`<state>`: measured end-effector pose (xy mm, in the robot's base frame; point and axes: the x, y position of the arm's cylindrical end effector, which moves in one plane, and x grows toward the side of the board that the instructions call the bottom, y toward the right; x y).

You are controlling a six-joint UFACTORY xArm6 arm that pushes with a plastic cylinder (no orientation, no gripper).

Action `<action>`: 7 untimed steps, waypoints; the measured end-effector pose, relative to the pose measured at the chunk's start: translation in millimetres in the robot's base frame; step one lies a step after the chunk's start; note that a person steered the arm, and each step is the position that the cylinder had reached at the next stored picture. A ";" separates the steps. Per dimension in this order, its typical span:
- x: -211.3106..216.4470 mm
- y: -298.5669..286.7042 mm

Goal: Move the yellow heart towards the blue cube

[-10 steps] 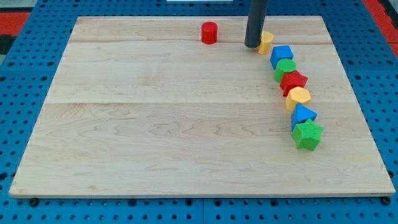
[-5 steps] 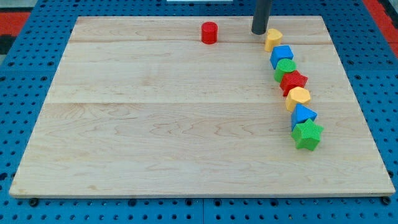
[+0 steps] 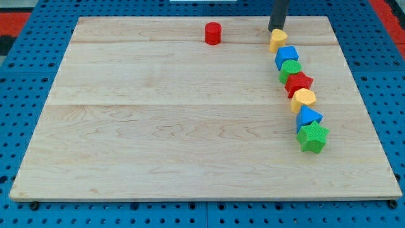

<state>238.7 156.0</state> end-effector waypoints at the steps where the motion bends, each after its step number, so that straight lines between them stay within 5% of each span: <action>1: 0.3 0.0; 7: 16.4 0.1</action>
